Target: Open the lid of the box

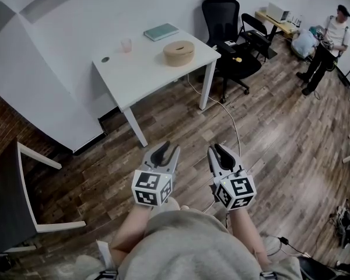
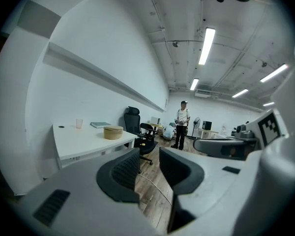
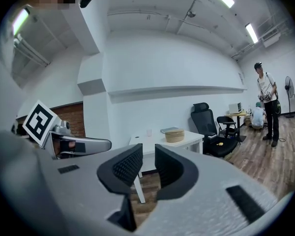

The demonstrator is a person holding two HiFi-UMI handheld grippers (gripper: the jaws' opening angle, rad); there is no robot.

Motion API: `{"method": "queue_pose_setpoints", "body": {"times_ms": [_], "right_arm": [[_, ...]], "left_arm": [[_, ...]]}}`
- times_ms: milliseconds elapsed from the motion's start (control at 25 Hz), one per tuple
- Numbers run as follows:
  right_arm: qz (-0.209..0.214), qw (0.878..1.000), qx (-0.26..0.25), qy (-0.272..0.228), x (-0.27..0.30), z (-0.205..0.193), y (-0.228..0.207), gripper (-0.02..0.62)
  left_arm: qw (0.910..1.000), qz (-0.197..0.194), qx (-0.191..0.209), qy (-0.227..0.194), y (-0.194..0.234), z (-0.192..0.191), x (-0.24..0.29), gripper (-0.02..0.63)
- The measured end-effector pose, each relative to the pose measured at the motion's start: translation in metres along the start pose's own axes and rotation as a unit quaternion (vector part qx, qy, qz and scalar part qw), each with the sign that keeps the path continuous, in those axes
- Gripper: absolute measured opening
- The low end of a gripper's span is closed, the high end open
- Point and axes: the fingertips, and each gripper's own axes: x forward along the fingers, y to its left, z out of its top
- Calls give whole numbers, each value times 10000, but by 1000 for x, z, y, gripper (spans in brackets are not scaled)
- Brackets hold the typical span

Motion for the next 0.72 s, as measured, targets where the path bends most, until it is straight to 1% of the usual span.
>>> {"method": "queue_pose_setpoints", "body": {"times_ms": [120, 440, 720], "right_arm": [[-15, 10000, 64, 18, 1, -1, -10, 88], [-68, 9998, 91, 147, 22, -3, -36, 149], [-126, 9996, 102, 244, 68, -5, -64, 196]], "left_arm": [[10000, 0, 27, 27, -3, -1, 6, 133], [10000, 80, -44, 37, 9, 1, 38, 181], [9999, 32, 50, 84, 34, 4, 86, 206]]}}
